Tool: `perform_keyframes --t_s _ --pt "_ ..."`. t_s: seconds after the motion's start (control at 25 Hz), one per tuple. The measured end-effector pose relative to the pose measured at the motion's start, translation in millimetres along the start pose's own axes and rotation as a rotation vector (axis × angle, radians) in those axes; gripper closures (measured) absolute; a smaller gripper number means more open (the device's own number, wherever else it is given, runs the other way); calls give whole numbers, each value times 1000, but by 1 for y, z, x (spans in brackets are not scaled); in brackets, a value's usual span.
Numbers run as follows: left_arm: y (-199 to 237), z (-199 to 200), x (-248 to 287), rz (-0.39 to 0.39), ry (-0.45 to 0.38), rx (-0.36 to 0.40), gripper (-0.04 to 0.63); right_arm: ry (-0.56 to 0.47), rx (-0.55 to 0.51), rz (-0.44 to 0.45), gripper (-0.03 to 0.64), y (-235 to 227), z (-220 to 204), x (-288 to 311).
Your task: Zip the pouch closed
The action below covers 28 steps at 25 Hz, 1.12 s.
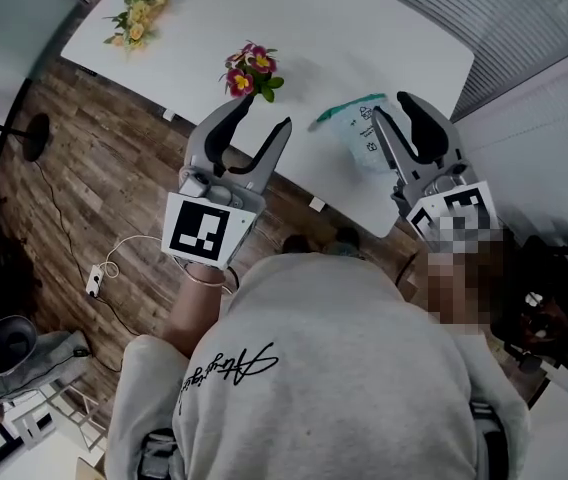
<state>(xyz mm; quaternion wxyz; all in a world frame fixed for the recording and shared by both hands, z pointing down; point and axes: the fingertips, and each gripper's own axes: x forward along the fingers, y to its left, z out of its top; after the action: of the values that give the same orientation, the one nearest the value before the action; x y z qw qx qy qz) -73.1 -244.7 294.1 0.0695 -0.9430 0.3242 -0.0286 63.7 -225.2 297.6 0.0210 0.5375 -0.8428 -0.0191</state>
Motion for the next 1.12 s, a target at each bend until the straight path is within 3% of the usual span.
perform_keyframes --t_s 0.52,0.8,1.12 --pt "0 8 -22 -61 -35 -9 490 -67 -5 -19 612 35 19 -14" --pt "-1 8 -27 -92 -49 -17 571 -71 -1 -30 614 44 19 -15" --pt "-17 3 -29 -172 -43 -17 594 -82 -8 -14 615 58 17 -16"
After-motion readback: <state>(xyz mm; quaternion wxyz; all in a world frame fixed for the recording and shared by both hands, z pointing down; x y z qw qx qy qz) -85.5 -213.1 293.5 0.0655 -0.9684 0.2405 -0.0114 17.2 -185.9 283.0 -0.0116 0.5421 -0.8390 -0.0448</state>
